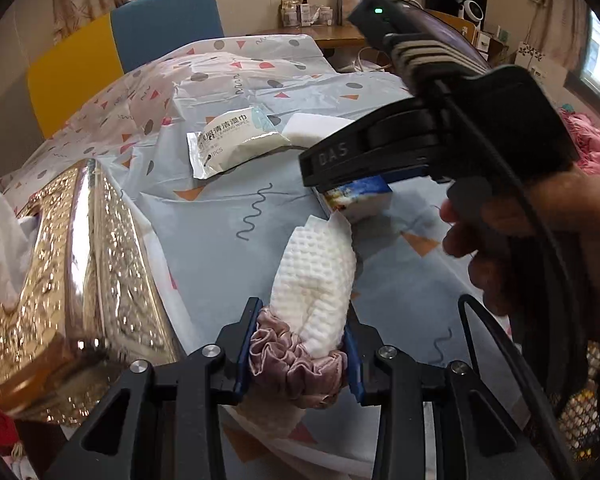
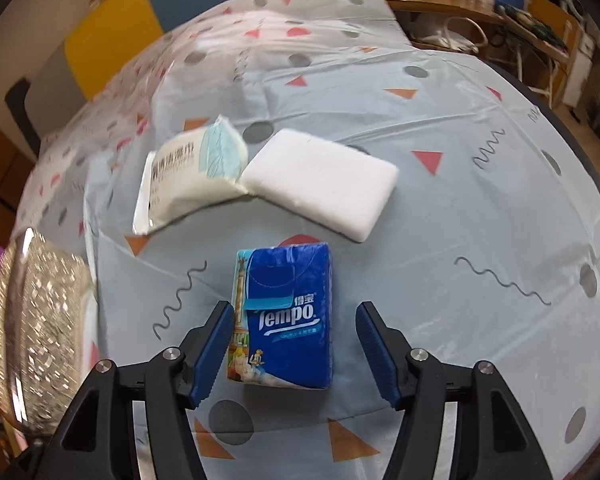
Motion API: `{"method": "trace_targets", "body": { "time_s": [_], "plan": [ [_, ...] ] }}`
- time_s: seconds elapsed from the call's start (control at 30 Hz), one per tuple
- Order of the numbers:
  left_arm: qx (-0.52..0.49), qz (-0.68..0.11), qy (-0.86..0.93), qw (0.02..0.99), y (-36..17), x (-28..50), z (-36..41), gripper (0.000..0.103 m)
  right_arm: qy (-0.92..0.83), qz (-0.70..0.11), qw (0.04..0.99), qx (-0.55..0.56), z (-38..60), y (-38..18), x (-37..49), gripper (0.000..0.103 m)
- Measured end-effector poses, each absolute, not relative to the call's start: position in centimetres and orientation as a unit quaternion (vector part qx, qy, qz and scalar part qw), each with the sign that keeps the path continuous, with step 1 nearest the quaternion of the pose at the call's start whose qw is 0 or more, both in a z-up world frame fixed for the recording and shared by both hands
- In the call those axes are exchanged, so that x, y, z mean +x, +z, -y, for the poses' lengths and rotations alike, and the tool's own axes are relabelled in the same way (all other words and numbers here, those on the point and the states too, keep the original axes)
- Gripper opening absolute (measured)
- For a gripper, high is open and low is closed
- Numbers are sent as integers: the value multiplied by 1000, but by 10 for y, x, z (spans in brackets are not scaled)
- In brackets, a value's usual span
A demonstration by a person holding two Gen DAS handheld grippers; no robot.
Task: Organize soft objects
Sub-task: 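Lift the scrunchie with the left gripper while the right gripper grasps the Tempo pack, then carry the brown scrunchie with mesh cloth into the gold tray and release with left gripper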
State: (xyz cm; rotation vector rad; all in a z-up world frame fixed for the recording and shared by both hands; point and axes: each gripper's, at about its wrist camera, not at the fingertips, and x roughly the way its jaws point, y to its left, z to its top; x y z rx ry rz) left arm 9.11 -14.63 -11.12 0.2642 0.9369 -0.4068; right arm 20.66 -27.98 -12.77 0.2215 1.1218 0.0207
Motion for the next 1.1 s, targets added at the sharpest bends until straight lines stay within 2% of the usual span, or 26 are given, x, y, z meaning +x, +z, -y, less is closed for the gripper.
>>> {"method": "trace_targets", "body": {
  "time_s": [0.03,0.07,0.1,0.17,0.53,0.63,0.83,1.1],
  "plan": [
    [124,-447,-194,864,-111,90,146,38,10,-530,843,91,277,-128,206,64],
    [122,-448,-195,864,-109,90,146,38,9,-530,844,85,277,-127,204,59],
    [119,-448,-196,864,-107,90,148,38,11,-530,843,90,279,-125,203,47],
    [115,-441,-197,868,-100,94,151,38,-7,-531,842,91,288,-121,198,44],
    [85,-409,-164,894,-42,163,156,38,-46,-532,837,115,309,-121,194,46],
    [77,-397,-137,904,-24,192,144,38,-43,-530,841,103,302,-121,196,50],
    [58,-364,-78,926,11,222,96,38,-37,-522,847,92,296,-124,199,52],
    [21,-329,8,944,42,222,2,38,-34,-516,853,76,292,-124,198,51]
  ]
}}
